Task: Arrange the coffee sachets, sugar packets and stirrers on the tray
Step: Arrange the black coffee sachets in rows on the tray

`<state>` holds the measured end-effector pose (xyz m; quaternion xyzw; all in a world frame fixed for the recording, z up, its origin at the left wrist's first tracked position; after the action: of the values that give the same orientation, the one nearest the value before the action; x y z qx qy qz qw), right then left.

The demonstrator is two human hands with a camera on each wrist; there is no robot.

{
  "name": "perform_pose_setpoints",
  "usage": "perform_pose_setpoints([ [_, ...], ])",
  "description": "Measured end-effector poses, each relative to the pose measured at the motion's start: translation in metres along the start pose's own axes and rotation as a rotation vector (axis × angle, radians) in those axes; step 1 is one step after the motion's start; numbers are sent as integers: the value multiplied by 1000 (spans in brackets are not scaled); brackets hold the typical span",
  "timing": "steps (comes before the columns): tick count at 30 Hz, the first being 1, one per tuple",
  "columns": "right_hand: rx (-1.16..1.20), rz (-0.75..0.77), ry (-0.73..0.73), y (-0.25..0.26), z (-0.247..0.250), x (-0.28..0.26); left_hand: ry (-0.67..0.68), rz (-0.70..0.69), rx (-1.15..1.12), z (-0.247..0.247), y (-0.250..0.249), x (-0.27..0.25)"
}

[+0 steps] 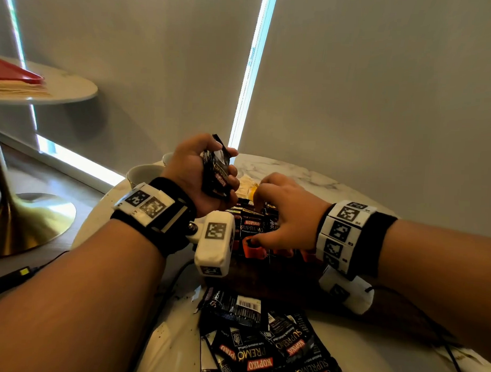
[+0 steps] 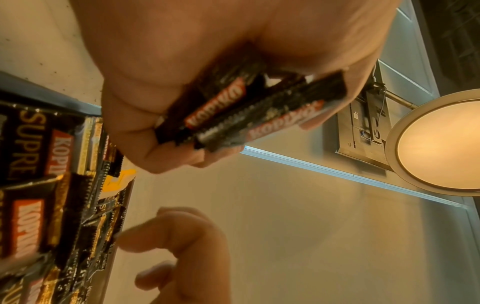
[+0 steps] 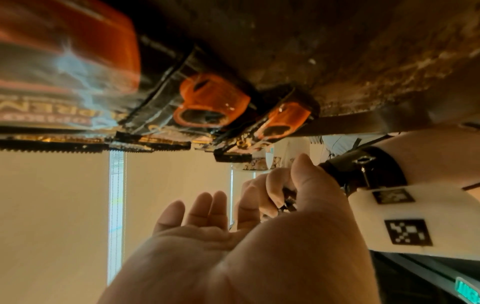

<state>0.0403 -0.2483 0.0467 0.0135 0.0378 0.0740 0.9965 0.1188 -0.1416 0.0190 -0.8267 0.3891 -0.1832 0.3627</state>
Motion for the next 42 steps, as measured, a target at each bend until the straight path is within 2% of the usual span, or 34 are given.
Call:
perform_pose_setpoints([
  [10, 196, 26, -274, -6, 29, -13, -33, -5, 116, -3, 2, 3],
  [14, 180, 122, -350, 0, 32, -14, -28, 4, 169, -2, 3, 5],
  [19, 177, 150, -443, 2, 34, -17, -39, 20, 208, -2, 3, 3],
  [27, 165, 160, -490, 2, 39, -15, -108, 56, 251, 5, 5, 6],
  [33, 271, 63, -461, -6, 51, -11, -157, 110, 258, 13, 8, 8],
  [36, 321, 15, -452, -12, 50, -9, -98, 75, 260, 7, 7, 7],
  [40, 389, -35, -444, -14, 45, -5, 130, 122, 296, -16, 13, 3],
  [42, 414, -49, -428, -13, 44, -4, 143, 100, 288, -19, 13, 3],
])
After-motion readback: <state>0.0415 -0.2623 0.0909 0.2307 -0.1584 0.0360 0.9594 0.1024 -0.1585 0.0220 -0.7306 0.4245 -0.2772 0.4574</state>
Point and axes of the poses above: each hand's wrist, its own x-axis towards the middle knuckle, its own z-axis out of the back of the hand, y = z × x, the point moved 8 cm from there along x, towards the middle knuckle, and after that the axes turned 7 degrees about y, right-handed, at the moved point
